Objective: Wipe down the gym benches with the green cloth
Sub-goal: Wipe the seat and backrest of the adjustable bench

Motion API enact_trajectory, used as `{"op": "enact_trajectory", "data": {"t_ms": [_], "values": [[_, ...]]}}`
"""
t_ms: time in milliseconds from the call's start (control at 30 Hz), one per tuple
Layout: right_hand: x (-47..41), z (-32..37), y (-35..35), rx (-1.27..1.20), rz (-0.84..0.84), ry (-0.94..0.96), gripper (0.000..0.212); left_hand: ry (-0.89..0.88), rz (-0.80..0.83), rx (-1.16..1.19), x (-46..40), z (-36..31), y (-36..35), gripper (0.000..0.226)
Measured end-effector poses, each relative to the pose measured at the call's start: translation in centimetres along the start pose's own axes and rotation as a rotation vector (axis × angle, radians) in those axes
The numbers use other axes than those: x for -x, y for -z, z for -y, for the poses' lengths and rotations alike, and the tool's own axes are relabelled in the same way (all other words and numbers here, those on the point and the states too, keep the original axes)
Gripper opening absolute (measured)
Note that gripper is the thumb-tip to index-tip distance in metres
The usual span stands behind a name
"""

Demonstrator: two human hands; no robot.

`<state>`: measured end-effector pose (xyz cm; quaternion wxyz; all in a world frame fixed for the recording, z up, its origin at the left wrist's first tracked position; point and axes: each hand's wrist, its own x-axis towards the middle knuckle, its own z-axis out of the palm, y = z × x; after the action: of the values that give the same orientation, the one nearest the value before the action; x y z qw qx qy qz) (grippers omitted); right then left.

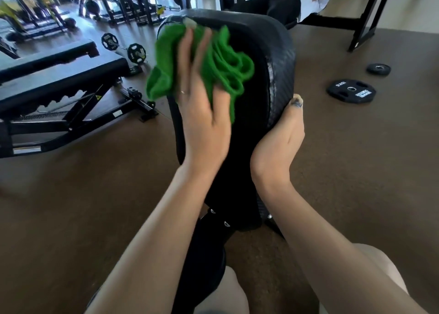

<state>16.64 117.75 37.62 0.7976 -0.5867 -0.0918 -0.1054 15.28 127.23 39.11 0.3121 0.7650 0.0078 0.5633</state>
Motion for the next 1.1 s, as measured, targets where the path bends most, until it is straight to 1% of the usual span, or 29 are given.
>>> {"op": "enact_trajectory", "data": {"t_ms": [100, 133, 167, 200, 267, 367, 400, 467, 500, 533, 600, 633, 667, 700, 800, 867, 900, 933, 1000, 1033, 1067, 1100], "values": [[0.0, -0.2, 0.0, -0.001, 0.014, 0.004, 0.04, 0.194, -0.142, 0.121, -4.2, 0.9, 0.6, 0.049], [0.0, -0.1, 0.1, 0.004, 0.013, 0.003, 0.039, 0.251, -0.163, 0.144, -5.1, 1.1, 0.9, 0.052], [0.1, -0.1, 0.1, 0.009, 0.009, 0.004, 0.039, 0.275, -0.169, 0.154, -5.6, 1.3, 1.1, 0.05], [0.0, -0.1, 0.0, 0.011, 0.003, 0.008, 0.037, 0.262, -0.172, 0.146, -5.8, 1.2, 1.2, 0.044], [0.0, 0.0, 0.0, -0.001, -0.007, 0.029, 0.035, 0.155, -0.14, 0.093, -5.4, 0.4, 0.9, 0.035], [0.0, -0.1, 0.0, -0.005, 0.002, 0.043, 0.043, -0.117, -0.066, -0.072, -4.0, -0.8, -0.8, 0.046], [0.0, -0.2, 0.0, -0.006, 0.009, 0.035, 0.044, -0.171, -0.06, -0.104, -3.9, -0.7, -0.9, 0.053], [0.0, 0.0, 0.2, 0.0, 0.015, 0.03, 0.044, -0.186, -0.045, -0.148, -4.3, 0.3, -0.2, 0.062], [0.0, 0.0, 0.2, 0.007, 0.012, 0.029, 0.043, -0.145, -0.035, -0.13, -4.8, 1.0, 0.3, 0.062], [0.1, 0.0, 0.2, 0.01, 0.011, 0.024, 0.04, -0.081, -0.038, -0.085, -5.3, 1.6, 0.8, 0.058], [0.2, 0.0, 0.2, 0.007, 0.016, 0.01, 0.042, 0.012, -0.089, 0.009, -6.1, 2.3, 1.6, 0.038], [0.2, 0.1, 0.1, 0.009, 0.018, 0.005, 0.045, 0.027, -0.111, 0.01, -6.1, 2.0, 1.6, 0.032], [0.2, 0.0, 0.1, 0.012, 0.016, 0.008, 0.047, 0.02, -0.113, -0.009, -5.7, 1.5, 1.3, 0.031], [0.1, 0.0, 0.0, 0.014, 0.009, 0.016, 0.046, -0.021, -0.101, -0.031, -4.9, 0.9, 0.8, 0.034], [0.0, -0.2, 0.1, 0.017, -0.007, 0.066, 0.043, -0.229, -0.013, -0.114, -2.2, -0.7, -0.4, 0.052], [-0.1, -0.2, 0.1, 0.011, -0.003, 0.074, 0.042, -0.311, 0.011, -0.112, -2.5, -0.3, -0.2, 0.05], [-0.1, -0.2, 0.1, 0.016, -0.003, 0.065, 0.043, -0.304, -0.002, -0.104, -3.2, 0.3, 0.1, 0.048], [-0.1, -0.3, 0.1, 0.025, -0.004, 0.056, 0.045, -0.26, -0.024, -0.089, -4.0, 1.0, 0.4, 0.046], [-0.1, -0.3, 0.1, 0.037, 0.003, 0.044, 0.046, -0.112, -0.077, 0.008, -5.5, 2.5, 0.9, 0.036], [-0.1, -0.3, 0.1, 0.04, 0.006, 0.041, 0.046, -0.03, -0.111, 0.056, -6.1, 3.0, 1.1, 0.027], [-0.1, -0.2, 0.1, 0.043, 0.008, 0.04, 0.045, 0.039, -0.152, 0.085, -6.3, 3.3, 1.1, 0.024], [-0.1, -0.2, 0.1, 0.043, 0.007, 0.041, 0.044, 0.074, -0.177, 0.097, -6.2, 3.2, 1.1, 0.026]]}}
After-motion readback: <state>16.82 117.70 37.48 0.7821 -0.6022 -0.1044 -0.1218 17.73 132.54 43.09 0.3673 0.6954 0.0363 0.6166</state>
